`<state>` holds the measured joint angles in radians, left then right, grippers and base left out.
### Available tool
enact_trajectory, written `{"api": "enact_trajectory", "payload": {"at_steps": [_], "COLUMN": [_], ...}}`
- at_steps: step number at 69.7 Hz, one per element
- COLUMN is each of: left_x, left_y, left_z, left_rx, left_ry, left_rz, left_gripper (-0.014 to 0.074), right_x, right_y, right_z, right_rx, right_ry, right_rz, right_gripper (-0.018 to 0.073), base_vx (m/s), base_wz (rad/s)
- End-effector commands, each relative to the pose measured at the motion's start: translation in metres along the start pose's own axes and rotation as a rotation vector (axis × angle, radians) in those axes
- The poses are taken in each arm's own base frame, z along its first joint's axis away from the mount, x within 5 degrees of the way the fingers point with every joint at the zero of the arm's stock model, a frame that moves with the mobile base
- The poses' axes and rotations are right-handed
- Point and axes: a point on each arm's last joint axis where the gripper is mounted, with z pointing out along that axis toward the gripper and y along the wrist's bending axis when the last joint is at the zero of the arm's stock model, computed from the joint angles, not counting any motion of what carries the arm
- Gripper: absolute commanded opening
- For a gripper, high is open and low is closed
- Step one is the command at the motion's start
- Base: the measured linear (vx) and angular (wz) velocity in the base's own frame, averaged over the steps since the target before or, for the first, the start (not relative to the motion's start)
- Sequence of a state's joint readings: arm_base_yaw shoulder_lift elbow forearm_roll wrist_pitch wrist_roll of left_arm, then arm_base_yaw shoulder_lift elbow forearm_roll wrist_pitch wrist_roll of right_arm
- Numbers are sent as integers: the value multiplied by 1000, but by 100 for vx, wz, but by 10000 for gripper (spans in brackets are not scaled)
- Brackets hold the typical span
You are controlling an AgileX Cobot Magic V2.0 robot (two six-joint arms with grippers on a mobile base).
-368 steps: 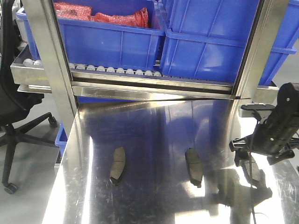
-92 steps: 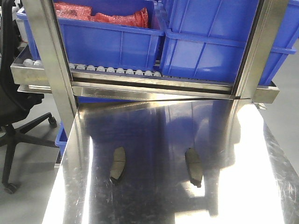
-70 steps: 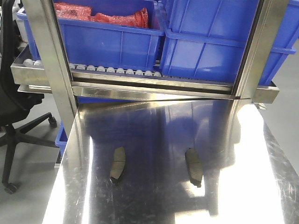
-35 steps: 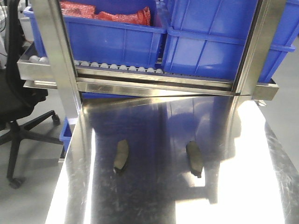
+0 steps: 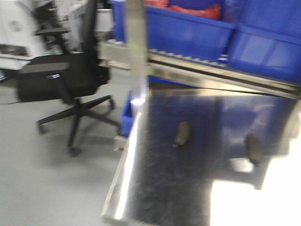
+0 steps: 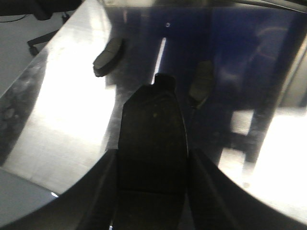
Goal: Move and align brake pads A on conveyor
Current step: 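Drive the base to the conveyor holding a pad in each gripper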
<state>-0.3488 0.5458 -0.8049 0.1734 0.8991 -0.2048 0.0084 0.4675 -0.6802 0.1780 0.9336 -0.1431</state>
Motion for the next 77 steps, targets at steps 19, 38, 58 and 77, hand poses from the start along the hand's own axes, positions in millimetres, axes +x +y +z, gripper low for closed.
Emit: {"api": "enact_trajectory", "payload": {"at_steps": [19, 38, 58, 77], "left_x": [-14, -14, -14, -14], "left_y": [-1, -1, -1, -1], "left_z": [-6, -7, -7, -7], "left_rx": [16, 16, 16, 15], "left_ry": [-115, -120, -119, -118], "left_rz": [6, 6, 6, 6], "left_gripper": [-6, -6, -6, -6], "right_x": [-13, -12, -12, -12], "right_y": [0, 0, 1, 1], "right_z": [-5, -5, -5, -5], "right_rx": [2, 1, 1, 1], "right_ry": [-89, -85, -82, -81], "right_rz": [-6, -6, -6, -5], "right_gripper": [-3, -3, -3, -3], "base_vx": [-22, -18, -12, -6], "base_wz": [68, 67, 54, 55]}}
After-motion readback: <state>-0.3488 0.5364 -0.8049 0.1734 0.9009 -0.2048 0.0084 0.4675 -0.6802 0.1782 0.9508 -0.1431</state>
